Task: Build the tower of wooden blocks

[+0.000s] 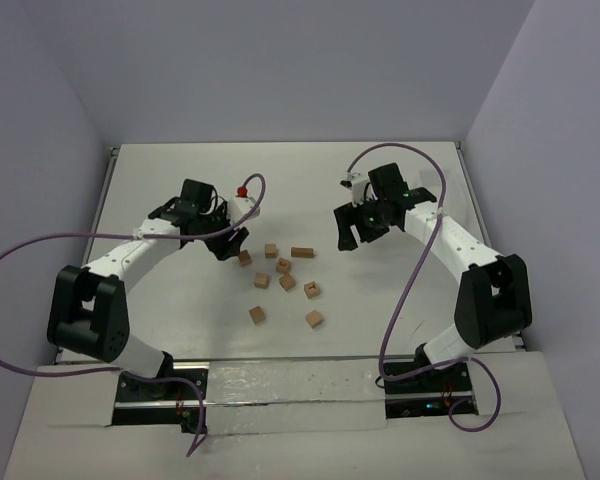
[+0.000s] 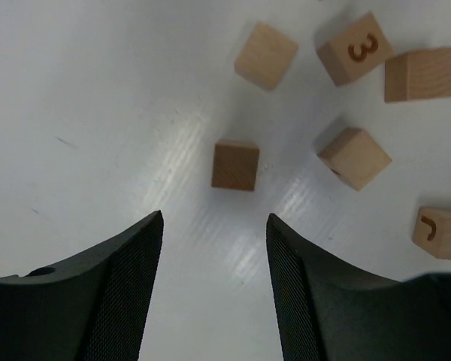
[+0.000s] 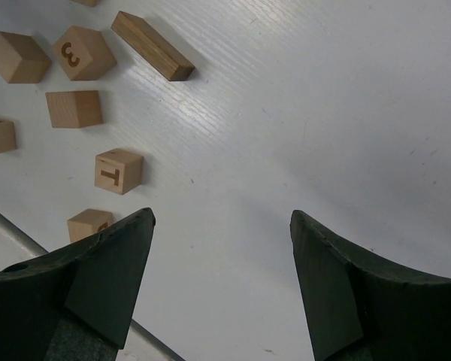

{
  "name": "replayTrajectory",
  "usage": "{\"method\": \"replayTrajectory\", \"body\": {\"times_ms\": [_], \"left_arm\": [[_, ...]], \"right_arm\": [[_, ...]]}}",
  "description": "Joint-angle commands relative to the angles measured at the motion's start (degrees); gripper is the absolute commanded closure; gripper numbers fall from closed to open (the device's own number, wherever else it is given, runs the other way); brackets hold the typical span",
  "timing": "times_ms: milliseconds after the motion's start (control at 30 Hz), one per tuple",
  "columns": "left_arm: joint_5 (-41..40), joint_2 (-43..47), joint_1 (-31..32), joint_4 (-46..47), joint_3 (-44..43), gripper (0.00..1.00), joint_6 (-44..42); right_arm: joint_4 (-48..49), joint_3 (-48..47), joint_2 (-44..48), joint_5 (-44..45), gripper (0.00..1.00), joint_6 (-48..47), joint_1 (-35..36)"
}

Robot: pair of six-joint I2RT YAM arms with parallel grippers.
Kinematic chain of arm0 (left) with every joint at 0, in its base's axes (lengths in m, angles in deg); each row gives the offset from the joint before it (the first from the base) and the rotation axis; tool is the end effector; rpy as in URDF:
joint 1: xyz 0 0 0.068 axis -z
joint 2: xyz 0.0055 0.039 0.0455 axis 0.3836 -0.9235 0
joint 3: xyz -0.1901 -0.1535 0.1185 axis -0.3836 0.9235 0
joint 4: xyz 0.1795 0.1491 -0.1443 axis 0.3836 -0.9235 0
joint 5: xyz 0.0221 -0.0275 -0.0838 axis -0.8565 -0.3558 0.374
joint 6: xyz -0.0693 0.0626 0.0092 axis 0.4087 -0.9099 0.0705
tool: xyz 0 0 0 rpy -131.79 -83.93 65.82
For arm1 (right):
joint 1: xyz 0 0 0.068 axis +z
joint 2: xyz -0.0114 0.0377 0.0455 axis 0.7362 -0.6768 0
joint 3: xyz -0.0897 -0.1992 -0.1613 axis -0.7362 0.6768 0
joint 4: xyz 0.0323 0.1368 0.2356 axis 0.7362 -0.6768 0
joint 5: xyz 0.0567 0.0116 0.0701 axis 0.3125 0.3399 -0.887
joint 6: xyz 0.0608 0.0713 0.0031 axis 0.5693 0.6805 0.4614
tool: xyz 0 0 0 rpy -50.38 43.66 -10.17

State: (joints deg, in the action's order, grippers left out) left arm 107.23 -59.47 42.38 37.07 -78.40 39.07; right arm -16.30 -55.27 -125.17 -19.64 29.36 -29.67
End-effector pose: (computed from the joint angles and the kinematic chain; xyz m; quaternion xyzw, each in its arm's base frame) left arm 0.3151 -0.1467 0.1849 0.4701 0.8151 -0.1437 0.3067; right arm 0.3239 0.1369 0.2116 -0.2632 0.9093 0.2050 0.2488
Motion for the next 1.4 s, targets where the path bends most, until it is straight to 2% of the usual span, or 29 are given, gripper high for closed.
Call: {"method": "replayTrajectory", "body": {"times_ms": [0, 567, 833, 933, 1100, 1367], "left_arm": [[-2.14, -0.81, 0.13, 2.95, 1.52, 0.36, 4.86], [1.69, -9.89, 1.58, 3.87, -1.05, 0.35, -0.22], [2.02, -11.37, 2.24, 5.56, -0.63, 0.39, -3.70], [2.77, -11.64, 2.24, 5.98, -0.45, 0.44, -5.36], [3.61, -13.67, 2.24, 4.88, -1.90, 0.68, -8.45], [4.73, -15.75, 2.24, 2.57, -5.17, 0.77, -13.78]], "right_arm": [[0.90, -1.54, -0.33, 0.39, 0.19, 0.76, 0.19], [0.47, -2.14, -1.48, 0.75, 0.19, 0.32, 0.19], [0.38, -2.32, -1.99, 0.57, 0.19, -0.10, 0.19], [0.38, -2.23, -2.10, 0.57, 0.19, -0.21, 0.19], [0.47, -2.32, -2.27, 0.48, 0.19, -0.54, 0.19], [0.51, -1.84, -2.32, 0.35, 0.19, -1.04, 0.15]]}}
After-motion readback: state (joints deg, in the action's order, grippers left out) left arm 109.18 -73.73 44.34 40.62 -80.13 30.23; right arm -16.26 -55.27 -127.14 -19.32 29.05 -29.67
